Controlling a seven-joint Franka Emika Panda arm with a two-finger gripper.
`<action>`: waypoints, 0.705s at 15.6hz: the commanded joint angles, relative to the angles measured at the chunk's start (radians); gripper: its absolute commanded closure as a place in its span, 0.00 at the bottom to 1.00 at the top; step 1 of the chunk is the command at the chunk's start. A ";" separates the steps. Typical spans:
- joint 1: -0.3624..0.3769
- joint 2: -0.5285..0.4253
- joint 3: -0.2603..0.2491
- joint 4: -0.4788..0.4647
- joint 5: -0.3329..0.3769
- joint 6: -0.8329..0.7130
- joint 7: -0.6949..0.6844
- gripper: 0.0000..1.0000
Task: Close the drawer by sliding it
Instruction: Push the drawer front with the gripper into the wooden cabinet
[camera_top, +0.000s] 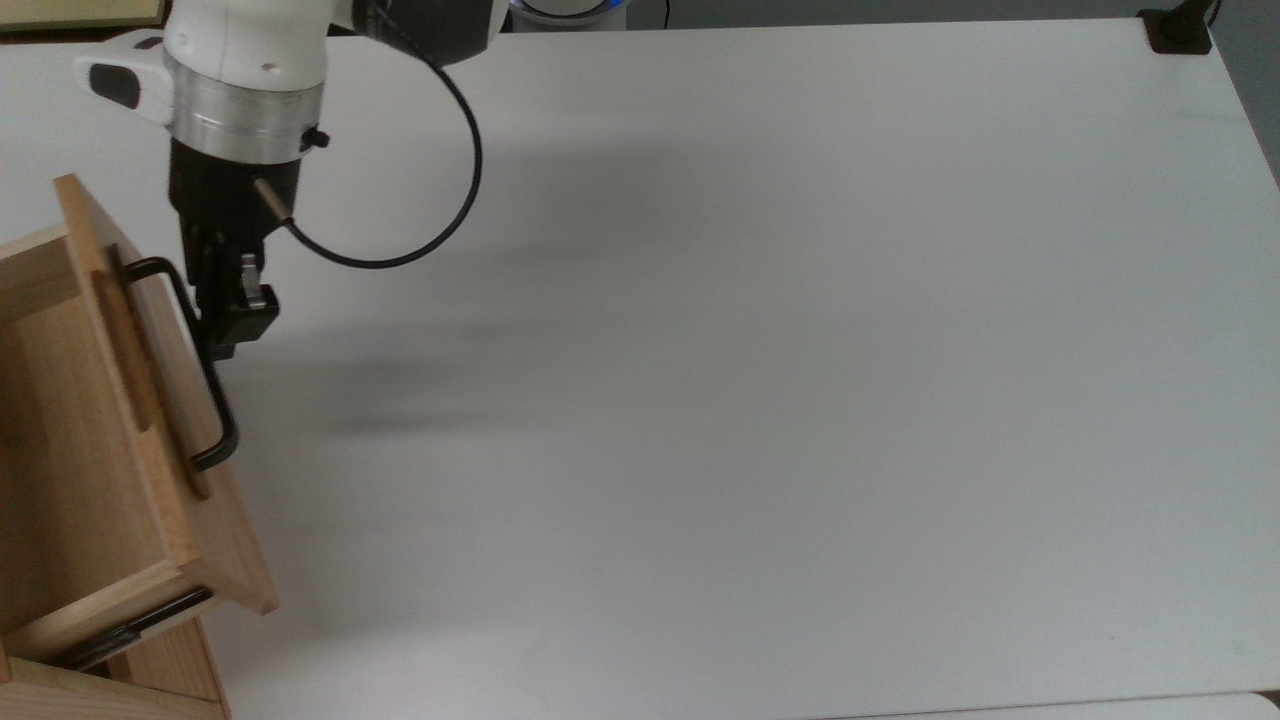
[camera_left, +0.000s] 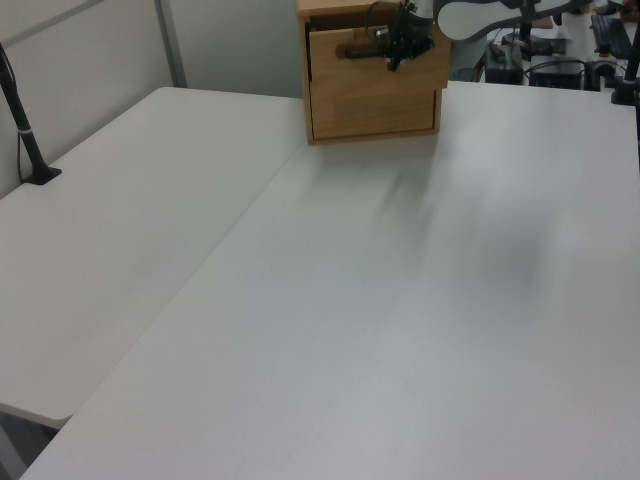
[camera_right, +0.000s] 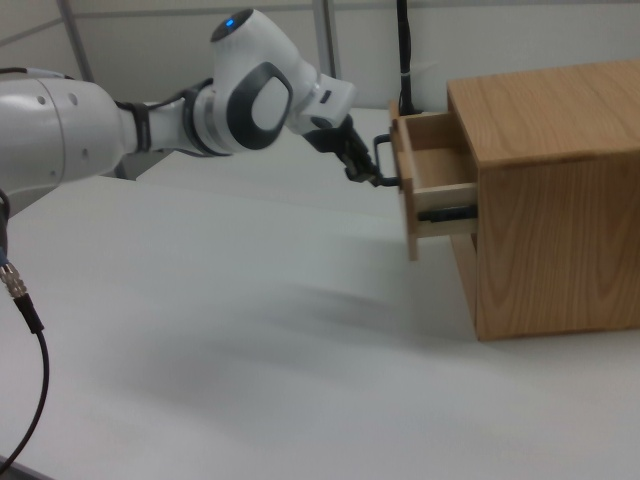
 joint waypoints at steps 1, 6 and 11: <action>-0.056 0.068 -0.018 0.068 -0.029 0.104 0.016 0.93; -0.117 0.122 -0.019 0.119 -0.039 0.191 0.016 0.93; -0.148 0.126 -0.018 0.119 -0.045 0.230 0.014 0.93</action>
